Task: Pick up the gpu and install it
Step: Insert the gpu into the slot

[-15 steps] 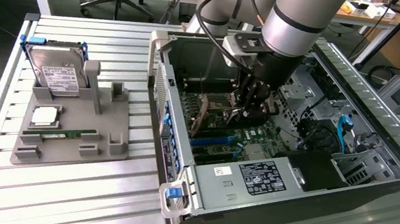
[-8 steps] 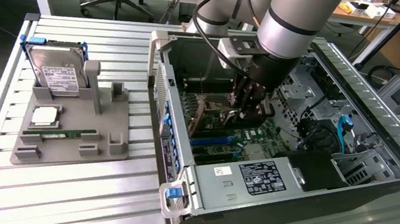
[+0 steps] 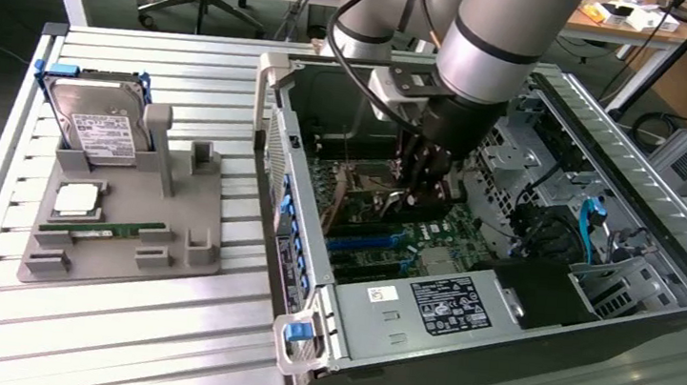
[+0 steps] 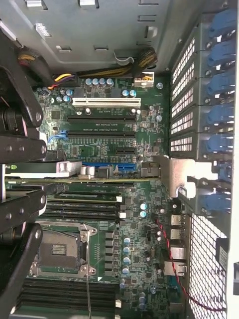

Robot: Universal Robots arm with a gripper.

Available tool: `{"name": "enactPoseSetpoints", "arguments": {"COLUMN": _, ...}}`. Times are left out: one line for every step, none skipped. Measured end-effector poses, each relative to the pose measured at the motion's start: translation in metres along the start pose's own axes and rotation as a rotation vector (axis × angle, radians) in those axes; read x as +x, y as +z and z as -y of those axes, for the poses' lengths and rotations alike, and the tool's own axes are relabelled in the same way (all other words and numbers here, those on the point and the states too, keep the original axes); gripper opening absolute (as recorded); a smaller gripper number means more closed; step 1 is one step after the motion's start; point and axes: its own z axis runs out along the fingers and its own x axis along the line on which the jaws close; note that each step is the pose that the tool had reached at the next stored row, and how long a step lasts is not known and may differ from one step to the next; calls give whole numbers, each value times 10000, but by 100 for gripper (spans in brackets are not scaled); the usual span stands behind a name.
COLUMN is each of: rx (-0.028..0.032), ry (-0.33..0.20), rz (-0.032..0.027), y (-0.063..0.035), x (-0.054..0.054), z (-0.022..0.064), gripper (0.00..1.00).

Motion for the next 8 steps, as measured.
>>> {"name": "enactPoseSetpoints", "arguments": {"rx": 0, "ry": 1, "rz": 0, "y": 4, "x": 0, "z": 0, "gripper": 27}}
{"name": "enactPoseSetpoints", "arguments": {"rx": 0, "ry": 2, "rz": -1, "y": 8, "x": -1, "z": -1, "gripper": 27}}
{"name": "enactPoseSetpoints", "arguments": {"rx": -1, "ry": 1, "rz": -1, "y": 12, "x": 0, "z": -1, "gripper": 27}}
{"name": "enactPoseSetpoints", "arguments": {"rx": 0, "ry": 2, "rz": -1, "y": 15, "x": 0, "z": -1, "gripper": 27}}
{"name": "enactPoseSetpoints", "arguments": {"rx": 0, "ry": 1, "rz": 0, "y": 19, "x": 0, "z": -2, "gripper": 27}}
{"name": "enactPoseSetpoints", "arguments": {"rx": -1, "ry": 2, "rz": -1, "y": 21, "x": 0, "z": -3, "gripper": 27}}
{"name": "enactPoseSetpoints", "arguments": {"rx": -1, "ry": 3, "rz": -1, "y": 24, "x": 0, "z": -7, "gripper": 27}}
{"name": "enactPoseSetpoints", "arguments": {"rx": 0, "ry": 3, "rz": -1, "y": 27, "x": 0, "z": -11, "gripper": 27}}
